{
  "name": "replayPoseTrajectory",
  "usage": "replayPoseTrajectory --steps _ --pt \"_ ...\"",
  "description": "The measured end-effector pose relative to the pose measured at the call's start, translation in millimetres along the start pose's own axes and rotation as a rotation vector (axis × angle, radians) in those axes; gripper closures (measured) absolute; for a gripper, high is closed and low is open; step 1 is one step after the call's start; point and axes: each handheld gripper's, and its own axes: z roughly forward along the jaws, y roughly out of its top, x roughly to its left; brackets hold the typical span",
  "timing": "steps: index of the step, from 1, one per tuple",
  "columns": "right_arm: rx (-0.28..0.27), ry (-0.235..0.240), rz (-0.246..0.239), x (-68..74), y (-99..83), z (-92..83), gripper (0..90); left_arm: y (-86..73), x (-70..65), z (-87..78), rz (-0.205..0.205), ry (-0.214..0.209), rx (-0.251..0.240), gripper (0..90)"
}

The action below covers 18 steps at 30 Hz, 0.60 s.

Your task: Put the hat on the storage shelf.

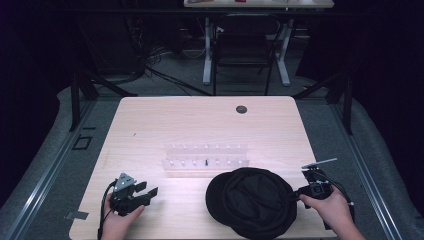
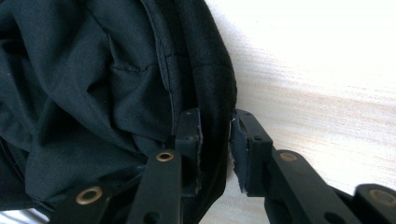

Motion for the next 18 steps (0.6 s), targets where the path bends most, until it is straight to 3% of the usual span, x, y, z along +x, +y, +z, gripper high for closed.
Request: replayPoseTrajectory --steps 9,13,14,17,18 --pt "0.096 -0.007 0.022 1.4 13.3 2.6 77.3 0.0 -0.7 0.5 0.004 -0.002 0.005 46.2" --pt "0.096 -0.004 0.037 2.4 16.5 4.6 76.7 0.0 -0.4 0.6 0.004 -0.002 0.005 46.2" --pt "0.131 -0.021 0.012 3.0 19.3 3.1 76.5 -0.1 -0.3 0.7 0.004 -0.001 0.006 46.2" --pt "0.11 -0.015 0.032 4.1 19.0 6.0 78.3 -0.1 -0.3 0.5 0.004 -0.001 0.007 46.2" --pt "0.143 -0.026 0.015 4.1 20.8 4.7 79.2 -0.1 -0.4 0.6 0.004 -0.001 0.006 46.3"
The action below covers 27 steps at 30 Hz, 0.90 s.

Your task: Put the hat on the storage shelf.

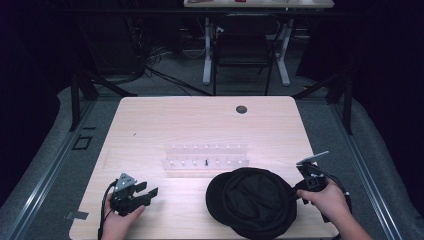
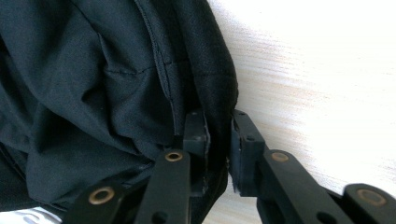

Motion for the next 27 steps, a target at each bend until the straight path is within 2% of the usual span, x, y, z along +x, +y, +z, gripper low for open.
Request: replayPoseTrajectory --steps 3,4,9,12,13,16,17,19,20,22,24,27 --pt "-0.012 0.0 0.006 1.4 0.0 2.0 82.2 0.0 -0.2 0.0 0.001 0.0 0.0 46.3" --pt "0.003 0.0 -0.006 1.2 0.7 1.5 82.7 0.1 -0.3 0.0 0.001 0.0 0.0 46.3" --pt "0.013 0.007 -0.009 1.7 1.6 0.8 85.0 -0.1 -0.2 -0.2 0.001 0.001 0.0 46.3" --pt "0.021 0.024 -0.002 -0.2 2.0 -1.2 86.2 -0.1 0.1 -0.1 0.0 0.001 0.001 46.3" --pt "0.004 0.045 0.023 -0.6 1.3 -2.4 87.1 -0.1 0.1 -0.2 0.0 0.001 0.001 46.3" --pt "0.012 0.055 0.01 -2.3 1.0 -6.0 87.3 -0.1 0.1 -0.2 0.0 0.002 0.0 46.3" --pt "0.009 0.08 0.012 -2.4 1.1 -7.3 87.4 -0.1 0.0 -0.2 0.0 0.002 0.0 46.3" --pt "0.014 0.085 0.009 -2.7 1.2 -9.0 87.5 -0.1 0.0 -0.2 -0.001 0.002 0.001 46.3" --pt "0.014 0.105 0.008 -4.4 0.8 -12.2 87.5 -0.1 0.1 -0.4 0.0 0.0 0.003 46.4" --pt "-0.025 0.134 0.033 -4.0 -1.0 -13.9 87.6 -0.1 0.0 -0.2 0.0 0.0 0.004 46.4" --pt "-0.014 0.127 0.023 -4.1 -0.7 -18.5 87.6 -0.2 -0.1 0.1 0.0 0.002 0.001 46.4" --pt "-0.016 0.151 0.024 -2.4 -0.3 -23.3 87.6 -0.1 -0.2 0.0 0.001 0.002 0.002 46.4"
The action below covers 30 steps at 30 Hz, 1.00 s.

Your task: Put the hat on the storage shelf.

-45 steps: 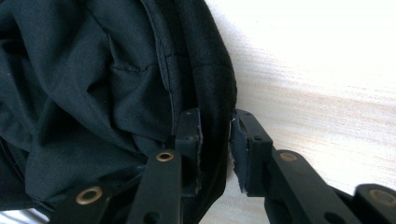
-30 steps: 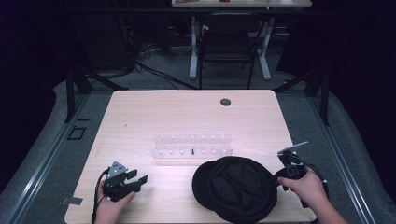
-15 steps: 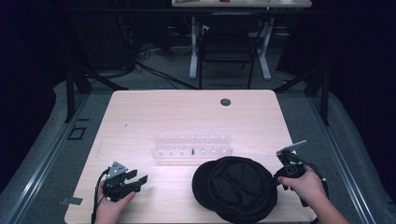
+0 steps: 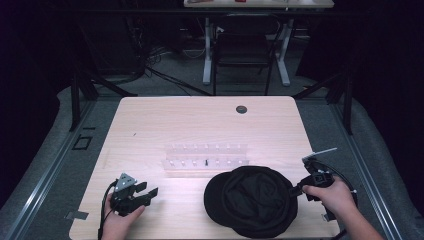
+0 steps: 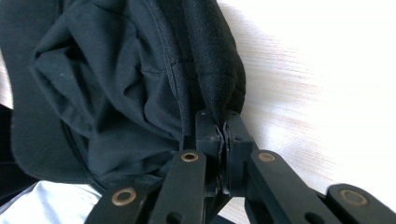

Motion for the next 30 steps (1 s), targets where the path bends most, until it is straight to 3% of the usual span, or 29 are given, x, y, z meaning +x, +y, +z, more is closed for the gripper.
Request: replayPoseTrajectory --steps 4,5,8,12,18,21,25,26,28,30 --pt "-0.016 0.007 0.015 3.9 0.1 -2.2 87.9 0.0 0.2 0.0 -0.001 0.001 0.0 46.4" --pt "0.009 0.015 -0.005 4.7 2.0 -6.0 88.2 0.0 0.3 -0.1 -0.001 0.0 0.003 46.4" --pt "-0.006 0.022 -0.003 5.9 1.9 -7.7 88.4 0.0 0.3 -0.2 -0.001 -0.001 0.003 46.4" --pt "-0.019 0.09 0.021 9.6 3.0 -17.3 88.4 0.0 0.5 -0.2 -0.004 -0.001 0.002 46.4" --pt "-0.032 0.129 0.025 16.6 3.1 -25.1 88.4 -0.2 0.4 0.0 -0.007 -0.001 0.002 46.4" --pt "-0.01 0.154 0.009 18.5 4.2 -30.4 88.4 -0.1 0.6 0.1 -0.007 -0.002 0.004 46.4" --pt "-0.025 0.187 0.035 25.4 4.3 -35.3 88.5 -0.1 0.9 0.1 -0.007 -0.001 0.003 46.4" --pt "-0.002 0.197 0.017 25.9 5.3 -38.4 88.4 -0.1 1.0 0.0 -0.007 0.0 0.007 46.4" --pt "-0.012 0.208 0.042 31.2 5.1 -40.6 88.5 -0.2 1.0 0.1 -0.007 -0.001 0.007 46.4" --pt "0.0 0.226 0.028 32.7 5.9 -44.0 88.5 -0.2 1.0 0.1 -0.008 -0.001 0.006 46.4"
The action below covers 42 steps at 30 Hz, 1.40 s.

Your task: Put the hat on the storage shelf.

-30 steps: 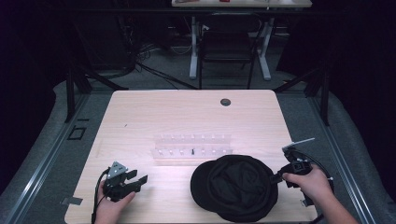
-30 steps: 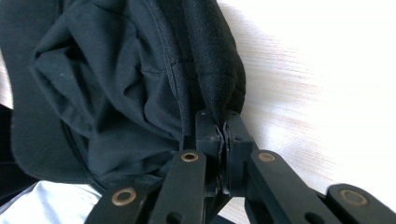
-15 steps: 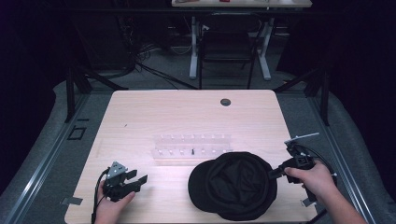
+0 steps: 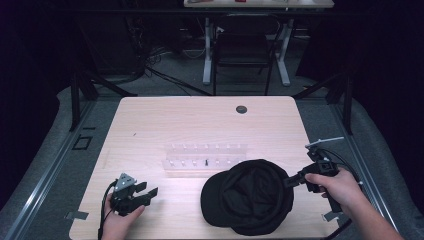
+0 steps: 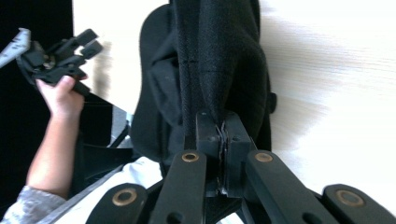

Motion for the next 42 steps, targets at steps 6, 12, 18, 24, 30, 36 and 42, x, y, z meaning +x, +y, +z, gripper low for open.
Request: replayPoseTrajectory --steps 6,12,18,24,30,36,42 --pt "-0.022 0.067 0.004 9.4 0.1 -6.3 88.5 -0.1 0.4 -0.3 0.0 0.0 -0.003 46.5" --pt "-0.037 0.139 -0.021 19.3 -1.6 -11.6 88.5 -0.2 0.5 -0.2 -0.001 0.002 -0.003 46.5" --pt "-0.059 0.192 -0.043 27.9 -3.2 -14.1 88.4 -0.3 0.4 -0.5 -0.001 0.002 -0.003 46.5" --pt "-0.069 0.231 -0.052 30.2 -4.1 -14.3 88.4 -0.3 0.7 0.0 -0.001 0.0 -0.002 46.5" --pt "-0.074 0.284 -0.062 32.5 -4.3 -16.2 88.5 -0.3 1.1 -0.5 -0.005 0.0 -0.003 46.5" --pt "-0.106 0.351 -0.067 40.0 -4.1 -23.0 88.5 -0.4 0.9 -0.2 -0.009 0.0 -0.008 46.5" --pt "-0.137 0.394 -0.085 45.9 -3.7 -28.4 88.5 -0.3 1.9 -1.0 -0.012 0.001 -0.009 46.5"
